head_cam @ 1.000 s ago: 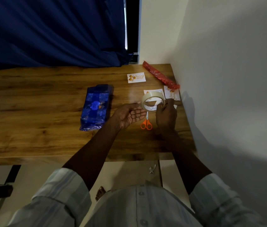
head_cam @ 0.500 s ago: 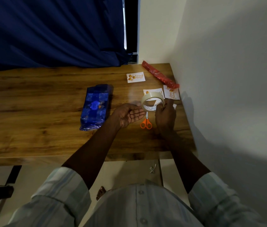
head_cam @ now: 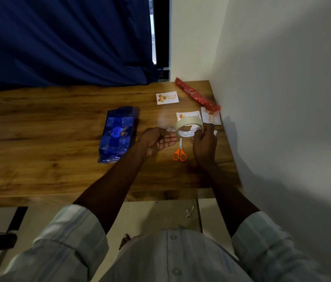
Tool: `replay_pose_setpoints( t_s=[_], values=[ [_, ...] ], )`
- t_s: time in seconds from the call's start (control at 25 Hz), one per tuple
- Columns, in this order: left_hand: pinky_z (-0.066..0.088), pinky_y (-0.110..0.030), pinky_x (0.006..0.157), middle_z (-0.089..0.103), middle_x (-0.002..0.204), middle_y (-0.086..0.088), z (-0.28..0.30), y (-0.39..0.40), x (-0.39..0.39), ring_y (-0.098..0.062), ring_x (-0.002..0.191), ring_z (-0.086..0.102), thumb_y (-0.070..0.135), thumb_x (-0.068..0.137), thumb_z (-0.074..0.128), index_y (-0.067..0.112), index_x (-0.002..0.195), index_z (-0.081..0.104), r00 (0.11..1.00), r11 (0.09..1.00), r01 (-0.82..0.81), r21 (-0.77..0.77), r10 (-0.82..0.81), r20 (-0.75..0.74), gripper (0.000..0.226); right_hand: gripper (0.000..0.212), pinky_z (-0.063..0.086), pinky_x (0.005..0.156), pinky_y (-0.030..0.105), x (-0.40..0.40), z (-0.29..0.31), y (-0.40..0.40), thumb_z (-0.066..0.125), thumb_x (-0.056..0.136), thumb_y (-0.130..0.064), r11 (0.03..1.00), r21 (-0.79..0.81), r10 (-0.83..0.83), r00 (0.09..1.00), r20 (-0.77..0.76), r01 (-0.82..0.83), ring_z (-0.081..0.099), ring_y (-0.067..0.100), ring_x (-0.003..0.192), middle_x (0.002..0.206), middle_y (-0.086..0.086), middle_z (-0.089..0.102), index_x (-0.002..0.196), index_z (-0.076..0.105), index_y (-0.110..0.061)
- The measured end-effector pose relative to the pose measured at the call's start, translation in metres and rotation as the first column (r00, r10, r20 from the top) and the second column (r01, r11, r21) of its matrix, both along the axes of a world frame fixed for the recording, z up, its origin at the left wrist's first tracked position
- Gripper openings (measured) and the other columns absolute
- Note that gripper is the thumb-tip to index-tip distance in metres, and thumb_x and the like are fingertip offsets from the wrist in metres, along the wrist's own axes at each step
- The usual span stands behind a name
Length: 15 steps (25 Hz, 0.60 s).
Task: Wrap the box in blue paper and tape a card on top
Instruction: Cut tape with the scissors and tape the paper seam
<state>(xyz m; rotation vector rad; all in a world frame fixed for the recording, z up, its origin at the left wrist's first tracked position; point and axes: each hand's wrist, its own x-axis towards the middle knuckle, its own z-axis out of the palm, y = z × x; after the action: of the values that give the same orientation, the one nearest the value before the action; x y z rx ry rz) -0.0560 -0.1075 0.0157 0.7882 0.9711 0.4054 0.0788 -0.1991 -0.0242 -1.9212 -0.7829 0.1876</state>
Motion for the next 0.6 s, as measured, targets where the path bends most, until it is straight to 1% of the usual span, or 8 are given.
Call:
replay_pose_setpoints(
  t_s=[0.08,0.16,0.24,0.28,0.36,0.44,0.52,0.6],
  values=[
    [0.056,-0.039,0.089,0.065,0.113,-0.024,0.000,-0.003,0.000,-0.033,0.103,0.065,0.001,0.098,0.041,-0.003,0.098,0.058,0.999,0.999,0.031,0.019,-0.031,0.007,0.017,0.024,0.040,0.063,0.023,0.002,-0.002,-0.004,0.051,0.098,-0.015,1.000,-0.007,-0.030,0.999,-0.019,0.030,0.062,0.020,0.084,0.100,0.017,0.066,0.117,0.049,0.000],
    [0.056,-0.038,0.087,0.063,0.119,-0.027,-0.002,-0.005,0.000,-0.035,0.109,0.064,0.002,0.099,0.041,-0.002,0.100,0.057,0.998,0.998,0.058,0.034,-0.059,0.024,0.016,0.022,0.039,0.059,0.022,0.004,-0.006,-0.006,0.051,0.098,-0.015,0.999,-0.018,-0.047,0.998,-0.034,0.046,0.062,0.020,0.082,0.096,0.016,0.065,0.114,0.049,0.000],
    [0.053,-0.042,0.094,0.061,0.121,-0.028,-0.005,-0.005,-0.001,-0.037,0.114,0.061,0.004,0.099,0.039,-0.002,0.102,0.056,0.995,0.996,0.080,0.033,-0.082,0.052,0.018,0.019,0.042,0.057,0.023,0.007,-0.011,-0.007,0.051,0.098,-0.016,0.999,-0.017,-0.039,0.999,-0.033,0.039,0.064,0.022,0.081,0.094,0.015,0.065,0.111,0.049,-0.001],
    [0.050,-0.044,0.098,0.061,0.121,-0.028,-0.006,-0.005,-0.002,-0.038,0.115,0.060,0.005,0.100,0.038,-0.002,0.102,0.056,0.993,0.995,0.095,0.029,-0.097,0.067,0.019,0.019,0.045,0.057,0.024,0.008,-0.012,-0.008,0.051,0.098,-0.016,0.999,-0.016,-0.036,0.999,-0.032,0.036,0.064,0.023,0.082,0.094,0.015,0.065,0.110,0.049,-0.002],
    [0.045,-0.046,0.104,0.061,0.121,-0.027,-0.010,-0.005,-0.004,-0.037,0.116,0.059,0.007,0.100,0.039,0.000,0.099,0.058,0.989,0.992,0.122,0.026,-0.123,0.087,0.020,0.019,0.054,0.062,0.034,0.011,-0.015,-0.008,0.052,0.098,-0.017,0.999,-0.020,-0.042,0.999,-0.033,0.041,0.066,0.026,0.085,0.096,0.016,0.066,0.110,0.049,-0.003],
    [0.048,-0.044,0.101,0.063,0.118,-0.025,-0.011,-0.005,-0.004,-0.033,0.112,0.062,0.007,0.099,0.041,0.002,0.100,0.058,0.990,0.994,0.112,0.013,-0.113,0.087,0.018,0.019,0.056,0.067,0.040,0.012,-0.017,-0.010,0.051,0.098,-0.018,0.999,-0.027,-0.043,0.999,-0.034,0.042,0.066,0.027,0.088,0.099,0.017,0.066,0.110,0.048,-0.003],
    [0.051,-0.041,0.096,0.066,0.113,-0.022,-0.012,-0.005,-0.002,-0.029,0.104,0.066,0.005,0.099,0.043,0.003,0.103,0.057,0.992,0.995,0.100,0.013,-0.100,0.072,0.014,0.020,0.055,0.066,0.034,0.014,-0.018,-0.012,0.051,0.098,-0.017,0.999,-0.044,-0.028,0.999,-0.043,0.026,0.064,0.023,0.088,0.101,0.016,0.065,0.112,0.048,-0.003],
    [0.051,-0.042,0.096,0.066,0.112,-0.021,-0.014,-0.004,-0.001,-0.030,0.104,0.065,0.004,0.099,0.043,0.004,0.103,0.056,0.992,0.994,0.104,0.018,-0.105,0.071,0.014,0.020,0.049,0.062,0.022,0.018,-0.019,-0.014,0.052,0.098,-0.015,0.997,-0.071,-0.004,0.998,-0.069,-0.001,0.060,0.017,0.086,0.103,0.014,0.064,0.113,0.047,-0.003]
  ],
)
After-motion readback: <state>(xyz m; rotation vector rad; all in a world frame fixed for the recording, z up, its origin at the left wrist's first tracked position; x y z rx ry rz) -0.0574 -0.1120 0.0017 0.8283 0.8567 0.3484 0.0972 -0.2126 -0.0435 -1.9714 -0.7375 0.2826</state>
